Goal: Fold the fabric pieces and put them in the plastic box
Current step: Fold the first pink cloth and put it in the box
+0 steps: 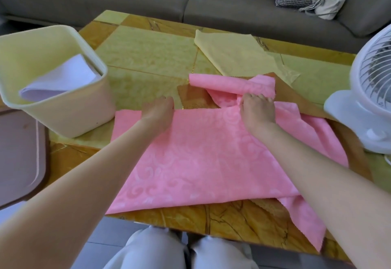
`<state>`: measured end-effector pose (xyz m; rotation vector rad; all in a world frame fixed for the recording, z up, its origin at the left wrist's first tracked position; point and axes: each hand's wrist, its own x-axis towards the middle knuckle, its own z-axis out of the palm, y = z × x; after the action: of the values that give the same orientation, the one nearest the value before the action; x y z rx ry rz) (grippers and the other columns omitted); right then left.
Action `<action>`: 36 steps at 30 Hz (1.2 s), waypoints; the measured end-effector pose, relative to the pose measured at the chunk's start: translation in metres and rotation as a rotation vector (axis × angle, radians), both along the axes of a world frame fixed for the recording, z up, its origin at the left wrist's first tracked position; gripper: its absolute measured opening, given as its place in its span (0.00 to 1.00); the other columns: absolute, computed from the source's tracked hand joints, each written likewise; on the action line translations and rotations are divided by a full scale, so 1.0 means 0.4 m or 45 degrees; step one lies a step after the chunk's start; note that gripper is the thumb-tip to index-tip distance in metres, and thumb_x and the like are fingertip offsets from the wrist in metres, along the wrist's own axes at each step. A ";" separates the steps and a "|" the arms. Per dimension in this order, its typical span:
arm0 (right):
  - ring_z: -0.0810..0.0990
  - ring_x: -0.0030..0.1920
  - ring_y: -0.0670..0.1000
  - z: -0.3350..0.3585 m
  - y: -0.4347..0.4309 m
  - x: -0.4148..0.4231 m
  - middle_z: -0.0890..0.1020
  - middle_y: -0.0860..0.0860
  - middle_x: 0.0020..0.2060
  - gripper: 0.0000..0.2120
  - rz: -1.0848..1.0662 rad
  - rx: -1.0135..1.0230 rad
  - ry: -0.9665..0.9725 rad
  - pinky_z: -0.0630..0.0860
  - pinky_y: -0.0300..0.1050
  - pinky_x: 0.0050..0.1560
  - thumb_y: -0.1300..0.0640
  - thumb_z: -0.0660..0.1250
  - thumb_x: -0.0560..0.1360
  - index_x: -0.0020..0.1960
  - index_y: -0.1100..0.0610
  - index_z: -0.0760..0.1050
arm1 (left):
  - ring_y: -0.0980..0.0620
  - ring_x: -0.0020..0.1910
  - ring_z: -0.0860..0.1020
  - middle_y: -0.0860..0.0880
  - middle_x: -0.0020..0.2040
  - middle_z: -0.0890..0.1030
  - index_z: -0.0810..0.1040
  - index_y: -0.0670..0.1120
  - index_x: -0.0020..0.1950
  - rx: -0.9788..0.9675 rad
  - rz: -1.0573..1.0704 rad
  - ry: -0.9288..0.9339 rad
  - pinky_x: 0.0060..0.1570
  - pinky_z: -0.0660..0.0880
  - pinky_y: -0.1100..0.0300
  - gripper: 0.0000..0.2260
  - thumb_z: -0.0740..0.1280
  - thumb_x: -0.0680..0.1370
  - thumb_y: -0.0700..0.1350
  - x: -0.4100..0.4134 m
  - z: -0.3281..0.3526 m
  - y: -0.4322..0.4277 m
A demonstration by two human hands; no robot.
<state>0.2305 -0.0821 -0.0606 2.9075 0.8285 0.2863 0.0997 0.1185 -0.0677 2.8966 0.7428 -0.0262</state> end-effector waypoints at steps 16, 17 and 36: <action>0.69 0.64 0.57 -0.020 0.000 -0.016 0.75 0.55 0.60 0.13 -0.020 -0.220 0.124 0.63 0.52 0.63 0.58 0.56 0.79 0.61 0.58 0.72 | 0.43 0.62 0.67 0.44 0.61 0.71 0.70 0.45 0.61 0.105 -0.006 0.044 0.59 0.65 0.48 0.12 0.59 0.78 0.36 -0.002 -0.042 -0.001; 0.70 0.63 0.56 -0.020 -0.008 -0.027 0.76 0.55 0.59 0.13 -0.027 -0.244 0.129 0.63 0.52 0.63 0.57 0.56 0.79 0.60 0.57 0.73 | 0.43 0.62 0.66 0.44 0.61 0.71 0.70 0.46 0.61 0.080 -0.018 0.044 0.58 0.65 0.49 0.12 0.58 0.79 0.37 -0.008 -0.041 -0.008; 0.68 0.63 0.59 0.090 -0.233 -0.079 0.68 0.57 0.64 0.22 -0.082 0.040 -0.003 0.67 0.54 0.61 0.60 0.62 0.76 0.68 0.58 0.61 | 0.46 0.67 0.65 0.48 0.68 0.67 0.62 0.47 0.71 -0.230 -0.446 -0.238 0.64 0.61 0.51 0.22 0.63 0.78 0.44 0.059 0.023 -0.356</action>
<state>0.1989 -0.1754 -0.0244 2.9560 0.7349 0.2992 0.1232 -0.0240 -0.0585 2.7669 0.1868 0.1289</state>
